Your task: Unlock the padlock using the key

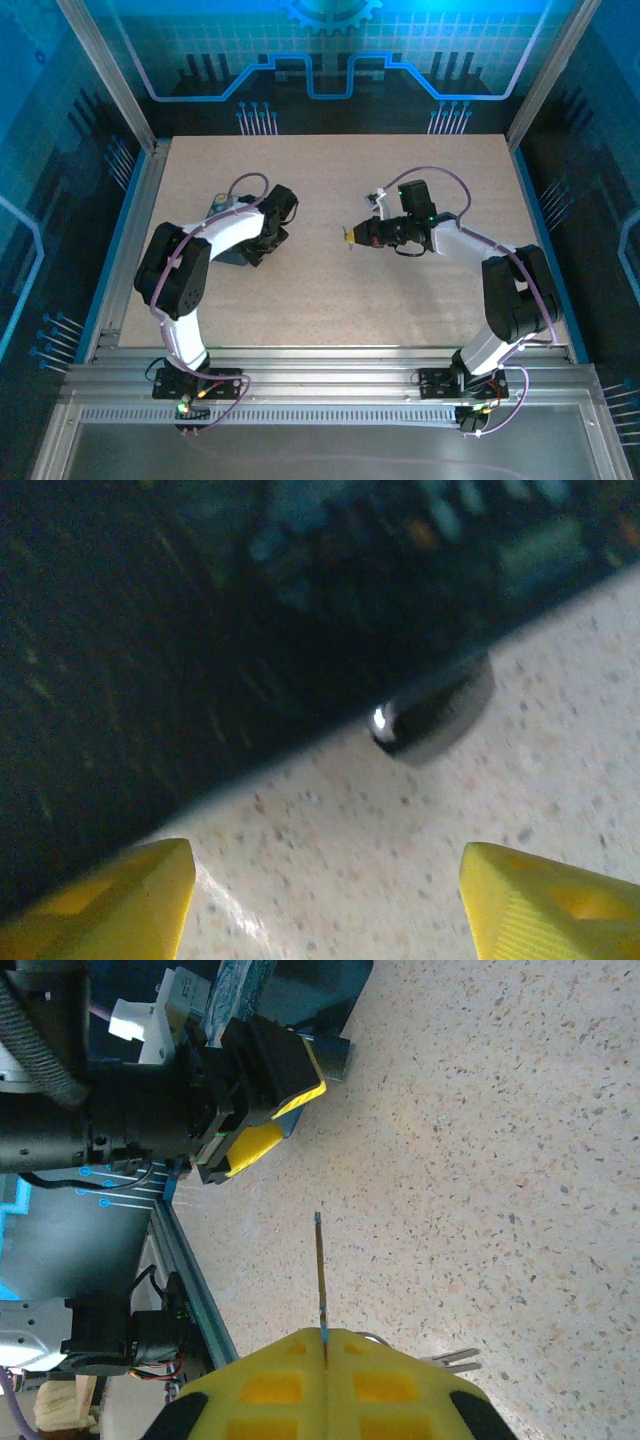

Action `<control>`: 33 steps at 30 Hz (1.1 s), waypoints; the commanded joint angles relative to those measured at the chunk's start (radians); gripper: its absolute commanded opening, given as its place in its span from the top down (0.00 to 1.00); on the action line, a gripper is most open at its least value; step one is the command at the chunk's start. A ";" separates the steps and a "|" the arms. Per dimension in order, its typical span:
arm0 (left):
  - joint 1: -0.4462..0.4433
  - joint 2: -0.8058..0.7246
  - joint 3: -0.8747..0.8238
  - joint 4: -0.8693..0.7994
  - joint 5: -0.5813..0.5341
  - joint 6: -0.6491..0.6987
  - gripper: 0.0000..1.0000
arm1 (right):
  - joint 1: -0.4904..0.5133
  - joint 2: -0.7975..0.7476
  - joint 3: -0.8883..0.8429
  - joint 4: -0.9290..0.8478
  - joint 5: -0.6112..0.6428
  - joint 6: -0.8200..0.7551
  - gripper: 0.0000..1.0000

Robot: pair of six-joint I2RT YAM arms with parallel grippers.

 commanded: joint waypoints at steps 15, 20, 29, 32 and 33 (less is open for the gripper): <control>0.197 -0.096 -0.084 0.115 0.012 0.232 0.28 | 0.007 0.069 -0.013 0.069 -0.017 0.030 1.00; 0.195 -0.065 -0.074 0.124 0.013 0.222 0.26 | 0.013 0.078 -0.020 0.080 -0.019 0.037 1.00; 0.210 -0.031 -0.079 0.196 0.019 0.283 0.23 | 0.012 0.072 -0.021 0.057 -0.013 0.017 1.00; 0.215 -0.025 -0.077 0.219 0.021 0.300 0.22 | 0.011 0.079 -0.021 0.061 -0.014 0.021 1.00; 0.217 -0.022 -0.074 0.222 0.022 0.303 0.22 | 0.012 0.083 -0.019 0.063 -0.014 0.024 1.00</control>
